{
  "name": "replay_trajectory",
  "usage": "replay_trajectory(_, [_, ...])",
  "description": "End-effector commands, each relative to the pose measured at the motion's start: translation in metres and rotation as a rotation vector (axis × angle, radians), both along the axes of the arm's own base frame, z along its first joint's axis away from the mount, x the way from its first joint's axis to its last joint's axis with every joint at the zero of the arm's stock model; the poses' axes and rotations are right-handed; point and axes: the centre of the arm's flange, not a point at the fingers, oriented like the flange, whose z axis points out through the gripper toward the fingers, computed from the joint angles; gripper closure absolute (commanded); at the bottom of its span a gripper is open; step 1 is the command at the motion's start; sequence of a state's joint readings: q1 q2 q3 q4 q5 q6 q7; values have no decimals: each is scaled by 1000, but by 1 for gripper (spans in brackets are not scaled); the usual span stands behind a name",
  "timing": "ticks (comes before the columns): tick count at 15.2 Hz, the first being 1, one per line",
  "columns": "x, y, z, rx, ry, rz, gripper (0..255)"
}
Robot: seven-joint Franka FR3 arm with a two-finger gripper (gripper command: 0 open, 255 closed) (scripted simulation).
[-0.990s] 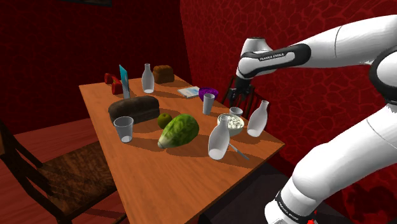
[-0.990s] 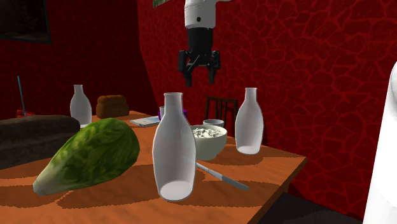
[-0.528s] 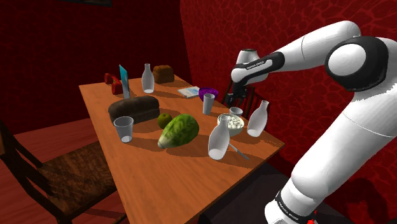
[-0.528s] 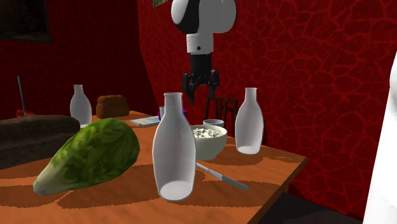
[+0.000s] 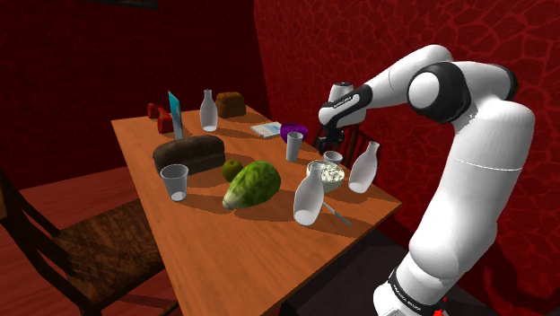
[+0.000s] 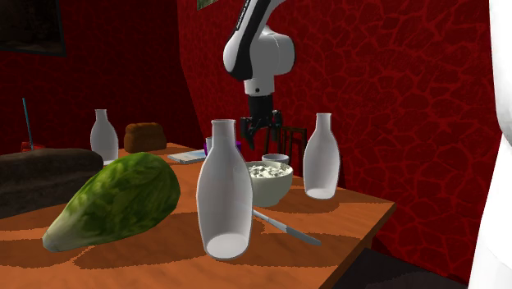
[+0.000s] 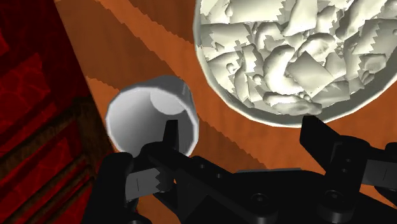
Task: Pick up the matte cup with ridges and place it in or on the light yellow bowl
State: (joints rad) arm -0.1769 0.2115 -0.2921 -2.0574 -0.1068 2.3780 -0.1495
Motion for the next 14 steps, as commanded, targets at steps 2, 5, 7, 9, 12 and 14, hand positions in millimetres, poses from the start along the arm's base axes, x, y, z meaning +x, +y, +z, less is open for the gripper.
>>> replay_trajectory(2, [19,-30,-25,-14,2,-12,0])
replay_trajectory(5, [26,-41,-39,-20,3,-17,0])
replay_trajectory(7, [26,-43,-49,-20,3,-17,0])
replay_trajectory(9, [27,-45,-59,-20,3,-17,0])
replay_trajectory(12, [27,-47,-73,-20,3,-17,0])
replay_trajectory(14, [27,-47,-73,-20,3,-17,0])
